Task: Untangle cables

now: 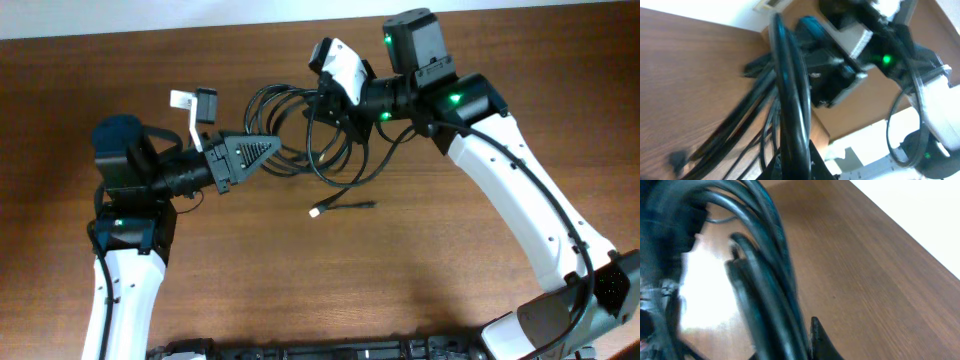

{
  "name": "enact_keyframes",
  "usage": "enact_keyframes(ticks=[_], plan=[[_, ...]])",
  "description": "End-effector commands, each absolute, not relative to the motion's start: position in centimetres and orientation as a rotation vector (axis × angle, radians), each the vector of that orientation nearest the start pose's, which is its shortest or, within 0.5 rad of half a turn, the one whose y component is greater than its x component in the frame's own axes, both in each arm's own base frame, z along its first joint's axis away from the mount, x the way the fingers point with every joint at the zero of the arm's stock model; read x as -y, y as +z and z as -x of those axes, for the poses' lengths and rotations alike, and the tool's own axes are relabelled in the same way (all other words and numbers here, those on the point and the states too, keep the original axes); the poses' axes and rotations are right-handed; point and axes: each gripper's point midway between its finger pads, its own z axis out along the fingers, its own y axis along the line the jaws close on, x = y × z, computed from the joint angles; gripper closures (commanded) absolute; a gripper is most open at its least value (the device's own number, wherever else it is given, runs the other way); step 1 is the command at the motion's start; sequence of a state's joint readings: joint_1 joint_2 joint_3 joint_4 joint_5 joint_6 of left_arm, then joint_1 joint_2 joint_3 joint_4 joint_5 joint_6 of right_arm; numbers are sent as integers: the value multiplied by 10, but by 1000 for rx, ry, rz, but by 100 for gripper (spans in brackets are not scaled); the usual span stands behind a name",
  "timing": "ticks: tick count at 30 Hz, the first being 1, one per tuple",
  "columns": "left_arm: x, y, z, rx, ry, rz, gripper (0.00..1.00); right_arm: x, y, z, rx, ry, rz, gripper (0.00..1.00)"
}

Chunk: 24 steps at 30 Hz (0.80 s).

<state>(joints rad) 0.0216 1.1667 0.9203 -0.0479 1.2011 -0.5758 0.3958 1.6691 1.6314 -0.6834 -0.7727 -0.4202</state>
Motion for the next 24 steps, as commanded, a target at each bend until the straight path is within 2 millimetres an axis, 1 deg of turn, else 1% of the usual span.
enact_keyframes(ticks=[1, 6, 8, 9, 13, 15, 18, 20, 24], plan=[[139, 322, -313, -1888, -1390, -254, 100, -275, 304, -357, -1779, 939, 1217, 96], [138, 321, -314, -1890, -1376, -246, 100, -277, 310, -349, -1742, 1010, 1232, 96], [134, 314, -319, -1917, -1352, -193, 100, -279, 313, -346, -1727, 1034, 1238, 96], [131, 307, -322, -1948, -1328, -138, 100, -279, 314, -344, -1720, 1043, 1241, 96], [110, 269, -334, -2102, -1186, 128, 100, -281, 322, -337, -1685, 1080, 1252, 96], [104, 260, -336, -2137, -1154, 205, 100, -282, 326, -334, -1662, 1101, 1259, 96], [105, 259, -334, -2144, -1161, 205, 100, -283, 331, -333, -1625, 1113, 1267, 96], [105, 256, -332, -2159, -1163, 217, 100, -284, 335, -335, -1635, 1126, 1241, 96], [105, 248, -328, -2194, -1159, 223, 100, -287, 347, -344, -1645, 1161, 1164, 96]])
